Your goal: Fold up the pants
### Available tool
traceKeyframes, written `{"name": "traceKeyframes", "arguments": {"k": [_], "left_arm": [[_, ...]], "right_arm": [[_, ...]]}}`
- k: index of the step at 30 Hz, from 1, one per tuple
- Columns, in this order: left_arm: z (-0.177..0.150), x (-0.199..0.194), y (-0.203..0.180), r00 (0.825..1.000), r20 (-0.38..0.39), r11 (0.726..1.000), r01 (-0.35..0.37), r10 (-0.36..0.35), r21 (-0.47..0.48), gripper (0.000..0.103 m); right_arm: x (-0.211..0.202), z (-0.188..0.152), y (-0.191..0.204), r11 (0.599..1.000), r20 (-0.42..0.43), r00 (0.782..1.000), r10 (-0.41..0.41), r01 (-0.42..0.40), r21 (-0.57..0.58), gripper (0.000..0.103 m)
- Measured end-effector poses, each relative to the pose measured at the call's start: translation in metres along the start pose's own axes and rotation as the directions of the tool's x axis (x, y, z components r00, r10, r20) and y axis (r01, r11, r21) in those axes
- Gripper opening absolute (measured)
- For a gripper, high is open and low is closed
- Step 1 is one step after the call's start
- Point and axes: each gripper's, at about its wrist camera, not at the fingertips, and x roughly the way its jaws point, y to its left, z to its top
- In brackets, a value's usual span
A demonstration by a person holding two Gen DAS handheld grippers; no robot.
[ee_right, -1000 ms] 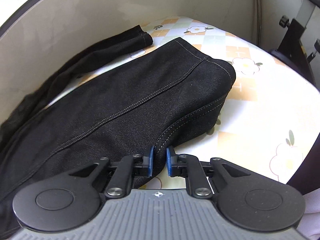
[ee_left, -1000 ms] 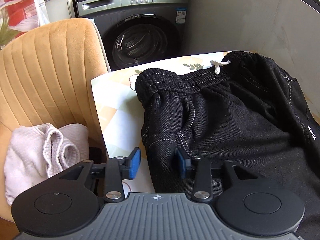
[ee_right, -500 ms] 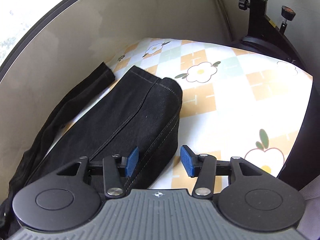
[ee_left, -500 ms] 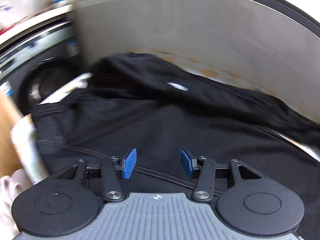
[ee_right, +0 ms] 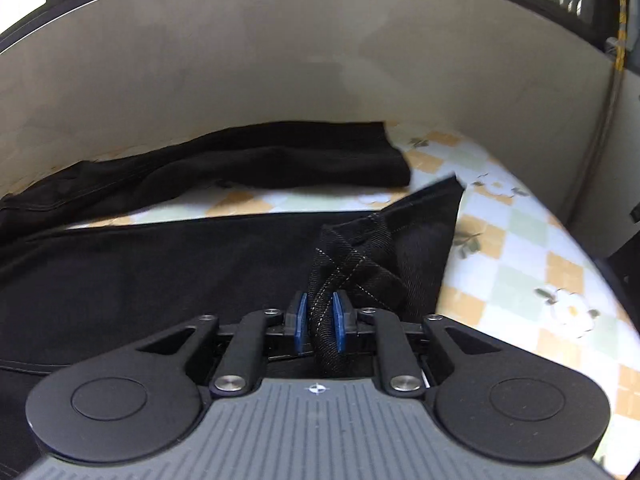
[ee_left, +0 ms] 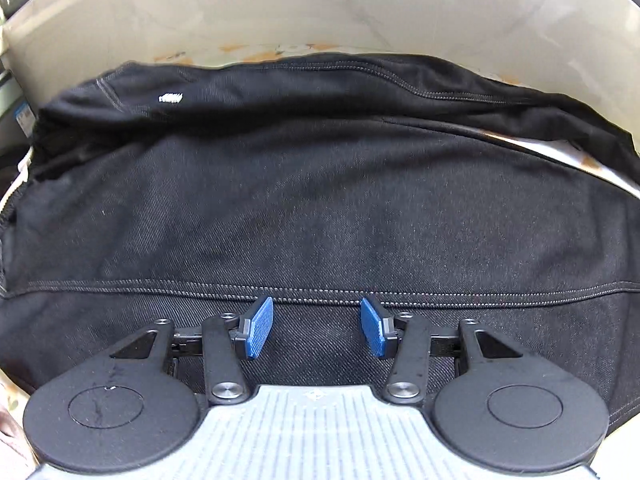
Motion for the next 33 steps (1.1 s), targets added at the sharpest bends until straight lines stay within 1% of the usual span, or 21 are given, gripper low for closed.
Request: {"name": "traceKeyframes", "arguments": {"k": [2,3,4,5,7,9,10,11,14,18,20,22,24,25,26,27,28,29,30,31,33], "left_arm": [[0.000,0.002,0.000,1.000,-0.002,1.000,0.006,-0.006,-0.003,0.052],[-0.001,0.003,-0.002,1.000,-0.001,1.000,0.008,-0.008,-0.002,0.052],[-0.002,0.003,-0.003,1.000,0.001,1.000,0.009,-0.009,-0.001,0.052],[-0.004,0.002,-0.004,1.000,0.004,1.000,0.010,-0.010,-0.001,0.052],[-0.004,0.003,-0.002,1.000,0.010,1.000,0.014,-0.014,0.000,0.052],[-0.006,0.004,0.001,1.000,0.014,1.000,0.018,-0.018,-0.002,0.052],[-0.007,0.004,0.000,1.000,0.015,1.000,0.019,-0.019,-0.003,0.052],[-0.007,0.004,0.001,1.000,0.016,1.000,0.019,-0.019,-0.003,0.052],[0.001,0.008,0.015,1.000,0.017,1.000,0.014,-0.014,-0.009,0.054],[0.000,0.007,0.014,1.000,0.019,1.000,0.014,-0.014,-0.006,0.054],[-0.001,0.008,0.014,1.000,0.019,1.000,0.021,-0.021,0.000,0.054],[0.000,0.005,0.016,0.999,0.018,1.000,0.027,-0.027,0.005,0.055],[0.001,0.003,0.018,0.999,0.017,1.000,0.029,-0.029,0.007,0.055],[0.001,0.003,0.018,0.999,0.016,1.000,0.029,-0.029,0.006,0.055],[0.001,0.003,0.018,1.000,0.015,1.000,0.028,-0.028,0.005,0.055],[0.002,0.003,0.018,1.000,0.014,1.000,0.026,-0.026,0.002,0.056],[0.002,0.003,0.018,1.000,0.013,1.000,0.023,-0.023,-0.001,0.057],[0.002,0.003,0.017,1.000,0.011,1.000,0.020,-0.020,-0.004,0.057],[0.003,0.003,0.017,1.000,0.010,1.000,0.018,-0.018,-0.007,0.057],[0.003,0.003,0.017,1.000,0.008,1.000,0.015,-0.015,-0.009,0.057],[0.004,0.003,0.016,1.000,0.005,1.000,0.008,-0.008,-0.015,0.058]], "right_arm": [[0.004,-0.006,-0.008,0.993,-0.036,0.996,0.076,-0.072,0.093,0.021],[0.003,-0.010,-0.014,0.986,-0.036,0.994,0.104,-0.099,0.134,0.023],[0.000,-0.013,-0.021,0.980,-0.030,0.992,0.123,-0.116,0.162,0.031],[-0.004,-0.016,-0.027,0.976,-0.022,0.992,0.126,-0.120,0.180,0.040],[-0.014,-0.019,-0.038,0.975,0.006,0.994,0.112,-0.111,0.193,0.047],[-0.023,-0.017,-0.050,0.977,0.041,0.995,0.095,-0.102,0.189,0.048],[-0.024,-0.015,-0.054,0.978,0.047,0.995,0.085,-0.093,0.188,0.051],[-0.022,-0.012,-0.055,0.978,0.045,0.996,0.076,-0.084,0.190,0.053],[-0.015,-0.004,-0.056,0.976,0.031,0.995,0.091,-0.095,0.198,0.054],[-0.005,0.006,-0.035,0.979,0.022,0.989,0.144,-0.146,0.142,0.055],[-0.001,0.008,-0.014,0.985,0.018,0.987,0.157,-0.158,0.075,0.062],[0.006,0.010,0.002,0.990,0.000,0.990,0.143,-0.143,-0.003,0.064],[0.017,0.006,0.016,0.995,-0.019,0.997,0.068,-0.070,-0.070,0.064],[0.021,0.006,0.017,0.997,-0.030,0.999,0.024,-0.026,-0.079,0.063],[0.029,0.007,0.014,0.998,-0.055,0.998,-0.021,0.018,-0.067,0.057],[0.031,0.006,0.006,0.999,-0.074,0.996,-0.042,0.040,-0.027,0.049],[0.027,0.006,-0.002,0.999,-0.054,0.998,-0.036,0.037,0.014,0.035],[0.023,0.007,-0.013,0.997,-0.056,0.998,-0.024,0.028,0.069,0.015],[0.017,0.007,-0.025,0.993,-0.049,0.999,-0.023,0.029,0.118,0.007],[0.009,0.006,-0.036,0.986,-0.024,0.999,-0.042,0.046,0.159,0.006],[-0.014,0.004,-0.065,0.962,0.032,0.993,-0.117,0.105,0.251,0.005]]}}
